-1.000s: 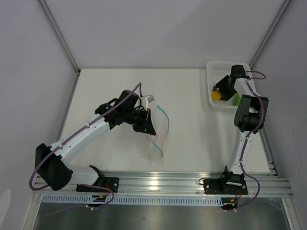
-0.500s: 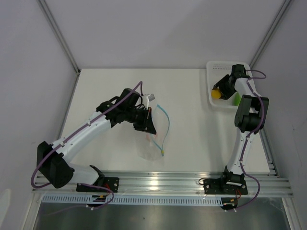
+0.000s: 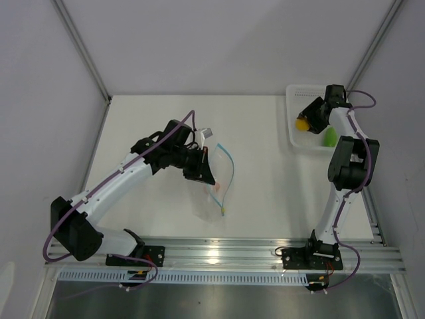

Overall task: Place the food in the zip-top bag and seal the zipper
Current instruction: Place the fake fruit in the zipper food storage bag.

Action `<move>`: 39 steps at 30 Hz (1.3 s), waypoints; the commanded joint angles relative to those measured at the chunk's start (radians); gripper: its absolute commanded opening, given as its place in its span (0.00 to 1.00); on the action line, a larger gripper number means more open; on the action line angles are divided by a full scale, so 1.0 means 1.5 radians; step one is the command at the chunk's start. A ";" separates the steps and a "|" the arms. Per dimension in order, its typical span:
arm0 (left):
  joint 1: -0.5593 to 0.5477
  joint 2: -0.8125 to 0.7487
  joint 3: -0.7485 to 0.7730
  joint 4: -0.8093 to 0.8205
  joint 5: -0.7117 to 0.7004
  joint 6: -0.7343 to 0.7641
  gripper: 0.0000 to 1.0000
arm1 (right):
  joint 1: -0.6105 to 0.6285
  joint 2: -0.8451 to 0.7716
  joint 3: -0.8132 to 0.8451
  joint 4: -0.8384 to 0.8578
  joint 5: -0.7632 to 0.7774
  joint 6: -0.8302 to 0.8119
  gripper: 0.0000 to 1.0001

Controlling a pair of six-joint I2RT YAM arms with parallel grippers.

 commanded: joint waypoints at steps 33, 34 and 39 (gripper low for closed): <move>0.037 -0.005 -0.036 0.048 0.061 -0.019 0.00 | 0.317 -0.473 -0.283 0.080 -0.174 -0.171 0.00; 0.037 -0.005 -0.036 0.045 0.061 -0.021 0.00 | 0.331 -0.494 -0.296 0.080 -0.176 -0.177 0.00; 0.038 -0.026 -0.057 0.060 0.060 -0.034 0.00 | 0.435 -0.567 -0.347 0.123 -0.218 -0.187 0.00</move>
